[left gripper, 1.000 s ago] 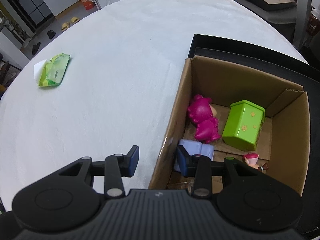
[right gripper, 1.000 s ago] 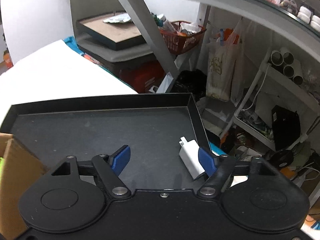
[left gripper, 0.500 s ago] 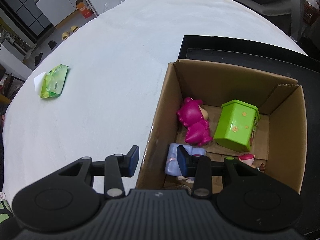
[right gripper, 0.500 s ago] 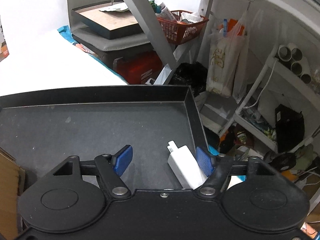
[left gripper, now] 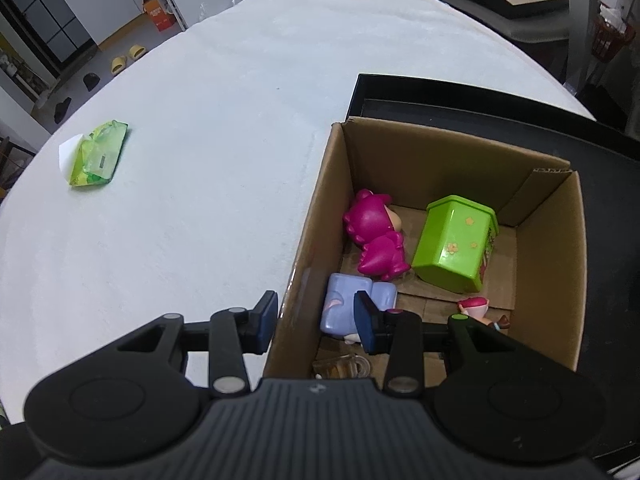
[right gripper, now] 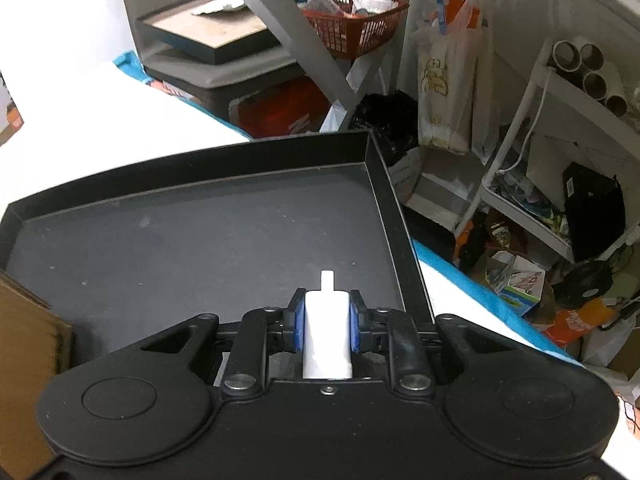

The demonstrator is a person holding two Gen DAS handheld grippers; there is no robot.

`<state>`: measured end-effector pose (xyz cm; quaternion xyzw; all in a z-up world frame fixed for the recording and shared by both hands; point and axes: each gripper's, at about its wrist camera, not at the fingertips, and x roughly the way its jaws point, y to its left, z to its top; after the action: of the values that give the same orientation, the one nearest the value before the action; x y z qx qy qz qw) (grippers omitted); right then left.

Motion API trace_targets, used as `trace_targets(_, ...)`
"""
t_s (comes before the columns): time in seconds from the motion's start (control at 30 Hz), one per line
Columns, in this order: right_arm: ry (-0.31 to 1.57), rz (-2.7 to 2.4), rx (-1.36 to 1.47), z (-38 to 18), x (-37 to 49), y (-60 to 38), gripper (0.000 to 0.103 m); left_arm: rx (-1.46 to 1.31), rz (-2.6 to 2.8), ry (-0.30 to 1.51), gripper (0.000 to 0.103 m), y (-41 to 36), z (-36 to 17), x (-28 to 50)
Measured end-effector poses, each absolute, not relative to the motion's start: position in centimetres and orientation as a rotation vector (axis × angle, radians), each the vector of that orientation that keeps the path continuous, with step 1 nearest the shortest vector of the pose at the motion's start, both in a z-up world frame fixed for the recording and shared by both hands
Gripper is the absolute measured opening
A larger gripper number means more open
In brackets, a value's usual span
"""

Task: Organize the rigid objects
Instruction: 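Carry the white charger with the right tool into the box and release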

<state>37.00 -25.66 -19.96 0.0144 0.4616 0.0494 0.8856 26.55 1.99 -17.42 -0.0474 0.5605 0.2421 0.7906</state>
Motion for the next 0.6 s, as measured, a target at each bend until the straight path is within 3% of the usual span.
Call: trace_targets(0.6, 0.932, 0.219, 0.058, -14.0, 32.6, -24.4, 0.021, -0.184, 0.475, 1.166, 0.040, 3.8, -15.9, 24.4)
